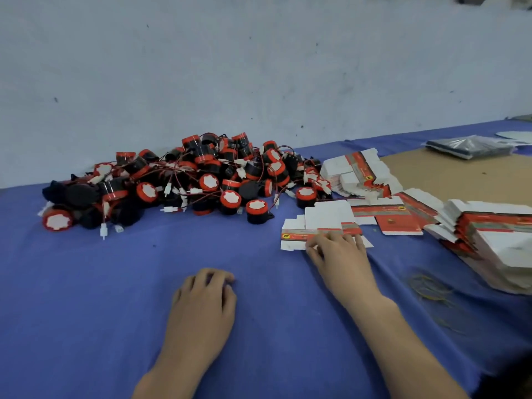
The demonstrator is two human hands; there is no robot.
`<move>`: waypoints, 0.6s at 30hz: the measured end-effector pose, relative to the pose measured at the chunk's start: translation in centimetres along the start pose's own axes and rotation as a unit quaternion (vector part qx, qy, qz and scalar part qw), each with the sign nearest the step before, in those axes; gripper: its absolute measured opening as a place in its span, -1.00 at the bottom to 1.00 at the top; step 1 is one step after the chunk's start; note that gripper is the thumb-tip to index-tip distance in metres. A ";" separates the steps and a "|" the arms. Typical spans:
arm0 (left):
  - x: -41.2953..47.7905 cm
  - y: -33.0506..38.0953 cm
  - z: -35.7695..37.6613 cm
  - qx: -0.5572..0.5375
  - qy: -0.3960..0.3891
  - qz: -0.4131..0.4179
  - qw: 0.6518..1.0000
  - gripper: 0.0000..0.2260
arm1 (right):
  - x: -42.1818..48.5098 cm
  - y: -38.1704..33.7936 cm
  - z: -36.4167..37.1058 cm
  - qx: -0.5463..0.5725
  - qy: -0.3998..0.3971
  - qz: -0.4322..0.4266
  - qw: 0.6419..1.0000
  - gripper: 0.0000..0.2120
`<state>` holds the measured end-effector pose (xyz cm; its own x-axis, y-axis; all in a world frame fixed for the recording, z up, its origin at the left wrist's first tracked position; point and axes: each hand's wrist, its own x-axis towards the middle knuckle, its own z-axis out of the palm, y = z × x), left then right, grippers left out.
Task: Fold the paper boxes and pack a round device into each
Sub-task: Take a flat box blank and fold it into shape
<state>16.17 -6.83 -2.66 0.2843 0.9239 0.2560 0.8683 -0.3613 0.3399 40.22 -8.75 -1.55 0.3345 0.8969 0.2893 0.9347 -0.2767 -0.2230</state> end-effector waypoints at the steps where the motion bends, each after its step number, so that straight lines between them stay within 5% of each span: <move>1: -0.1 0.0 0.0 -0.002 0.000 0.002 1.000 -0.78 | -0.2 0.0 -0.2 -0.012 0.009 -0.020 1.000 -0.72; 4: -0.1 0.0 0.0 -0.049 0.020 -0.001 0.999 -0.76 | -0.8 -0.3 -0.8 0.024 0.059 -0.076 0.995 -0.74; 9: -0.3 1.7 -1.6 -0.178 0.151 0.071 0.970 -0.55 | -1.8 -2.0 -3.3 0.257 0.088 -0.192 0.943 -0.82; 12: -0.6 2.5 -2.3 -0.151 0.214 0.159 0.952 -0.69 | -2.7 -3.8 -4.4 0.312 0.100 -0.248 0.912 -0.81; 15: -1.6 3.1 -3.6 -0.236 0.213 0.107 0.942 -0.82 | -3.8 -5.2 -5.0 0.444 0.098 -0.168 0.875 -0.84; 18: -2.3 3.8 -4.8 -0.404 0.166 0.016 0.900 -0.90 | -4.3 -6.7 -4.7 0.582 0.041 -0.043 0.811 -0.50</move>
<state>16.90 -10.91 2.37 0.0500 0.8713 0.4883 0.2457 -0.4846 0.8395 33.07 -12.40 3.10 0.3256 0.8561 0.4014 0.2236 0.3427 -0.9124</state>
